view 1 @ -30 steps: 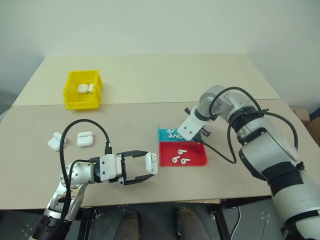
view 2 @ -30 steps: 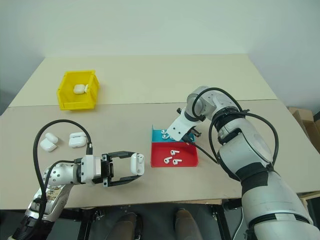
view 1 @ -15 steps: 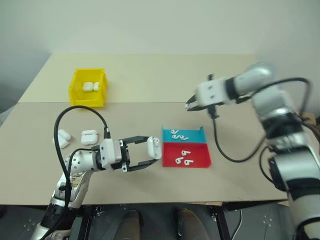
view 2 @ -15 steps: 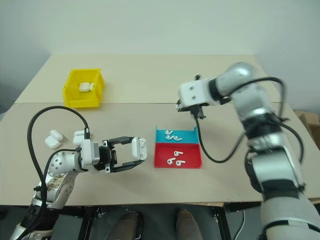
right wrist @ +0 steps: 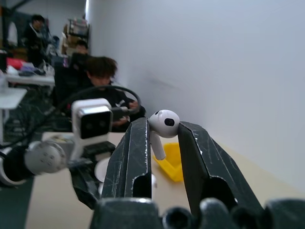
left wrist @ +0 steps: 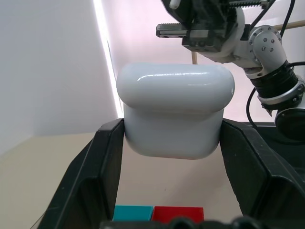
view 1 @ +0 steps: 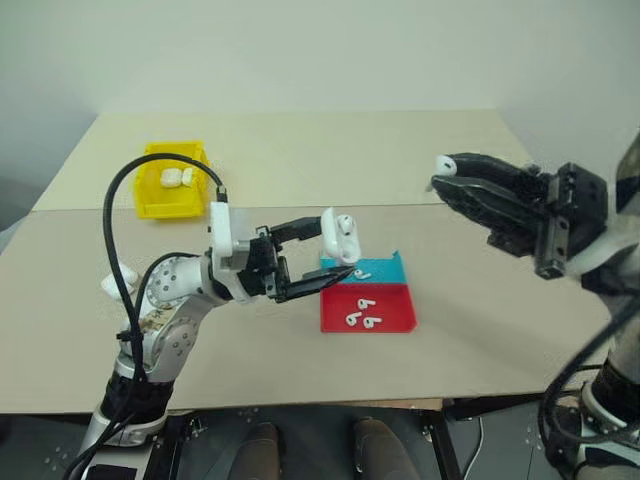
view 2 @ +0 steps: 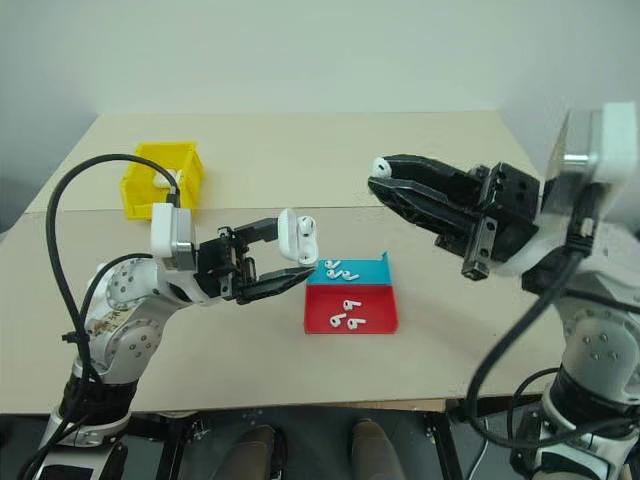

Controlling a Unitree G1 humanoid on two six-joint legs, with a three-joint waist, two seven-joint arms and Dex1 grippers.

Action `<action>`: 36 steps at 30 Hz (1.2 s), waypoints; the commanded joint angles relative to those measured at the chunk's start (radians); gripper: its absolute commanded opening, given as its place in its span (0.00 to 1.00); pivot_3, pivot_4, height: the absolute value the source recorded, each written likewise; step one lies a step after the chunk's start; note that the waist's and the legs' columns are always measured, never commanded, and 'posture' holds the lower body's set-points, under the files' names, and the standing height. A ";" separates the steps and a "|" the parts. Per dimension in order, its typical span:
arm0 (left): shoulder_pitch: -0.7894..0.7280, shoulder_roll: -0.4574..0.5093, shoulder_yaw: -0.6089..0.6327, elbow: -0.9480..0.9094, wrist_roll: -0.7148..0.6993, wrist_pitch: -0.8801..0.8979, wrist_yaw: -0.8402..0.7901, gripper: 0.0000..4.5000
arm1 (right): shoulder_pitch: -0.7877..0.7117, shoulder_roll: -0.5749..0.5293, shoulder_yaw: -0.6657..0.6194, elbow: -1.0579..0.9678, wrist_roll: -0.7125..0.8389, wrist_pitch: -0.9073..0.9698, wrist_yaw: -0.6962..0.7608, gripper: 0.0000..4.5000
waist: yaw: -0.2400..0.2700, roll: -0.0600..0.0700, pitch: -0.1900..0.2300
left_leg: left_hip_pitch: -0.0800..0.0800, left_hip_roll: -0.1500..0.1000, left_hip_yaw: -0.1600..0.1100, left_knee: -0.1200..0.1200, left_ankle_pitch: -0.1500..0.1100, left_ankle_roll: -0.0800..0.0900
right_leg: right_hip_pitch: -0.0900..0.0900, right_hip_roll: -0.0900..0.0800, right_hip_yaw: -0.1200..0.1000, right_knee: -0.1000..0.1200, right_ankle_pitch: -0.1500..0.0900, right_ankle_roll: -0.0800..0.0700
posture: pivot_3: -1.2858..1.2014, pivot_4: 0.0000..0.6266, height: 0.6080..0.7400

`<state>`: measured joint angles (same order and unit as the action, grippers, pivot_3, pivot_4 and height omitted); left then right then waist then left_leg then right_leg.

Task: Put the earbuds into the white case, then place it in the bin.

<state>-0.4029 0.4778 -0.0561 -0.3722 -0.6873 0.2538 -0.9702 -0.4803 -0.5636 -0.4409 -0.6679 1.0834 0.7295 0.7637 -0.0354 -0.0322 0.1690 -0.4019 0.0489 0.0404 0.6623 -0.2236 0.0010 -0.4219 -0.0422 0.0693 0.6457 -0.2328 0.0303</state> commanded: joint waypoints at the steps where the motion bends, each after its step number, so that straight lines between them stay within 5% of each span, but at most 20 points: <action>1: -0.022 0.004 0.011 -0.049 -0.026 0.018 -0.007 0.62 | 0.021 0.021 0.046 -0.072 0.090 -0.022 -0.099 0.18 | -0.002 0.000 0.000 | 0.000 0.000 0.000 0.000 0.000 0.000 | 0.000 0.000 0.000 0.000 0.000 0.000 | 0.52 0.24 1.00; 11: 0.010 -0.016 0.006 -0.054 0.003 -0.014 -0.012 0.62 | 0.050 -0.012 0.236 -0.026 0.043 -0.027 -0.083 0.18 | -0.002 0.000 0.000 | -0.002 0.000 -0.001 0.000 0.000 0.000 | -0.001 0.000 -0.001 -0.003 0.000 0.000 | 0.52 0.24 1.00; 33: 0.034 -0.022 0.010 -0.086 0.030 -0.022 0.001 0.62 | 0.122 -0.041 0.316 -0.019 -0.108 -0.113 0.006 0.18 | -0.001 0.000 0.000 | -0.003 0.000 -0.001 0.000 0.000 0.000 | -0.001 0.000 -0.001 -0.004 -0.001 0.002 | 0.52 0.24 1.00; 36: 0.031 -0.022 0.010 -0.084 0.030 -0.021 0.000 0.62 | 0.125 -0.037 0.323 -0.020 -0.127 -0.133 0.020 0.37 | -0.001 0.000 0.000 | -0.003 0.000 -0.001 0.000 0.000 0.000 | -0.001 0.000 -0.001 -0.004 -0.001 0.002 | 0.52 0.24 1.00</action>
<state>-0.3674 0.4596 -0.0563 -0.4192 -0.6578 0.2586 -0.9708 -0.3583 -0.6001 -0.1165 -0.6757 0.9626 0.6359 0.7677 -0.0359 -0.0323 0.1691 -0.4050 0.0485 0.0397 0.6623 -0.2237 0.0011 -0.4228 -0.0426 0.0685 0.6416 -0.2337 0.0321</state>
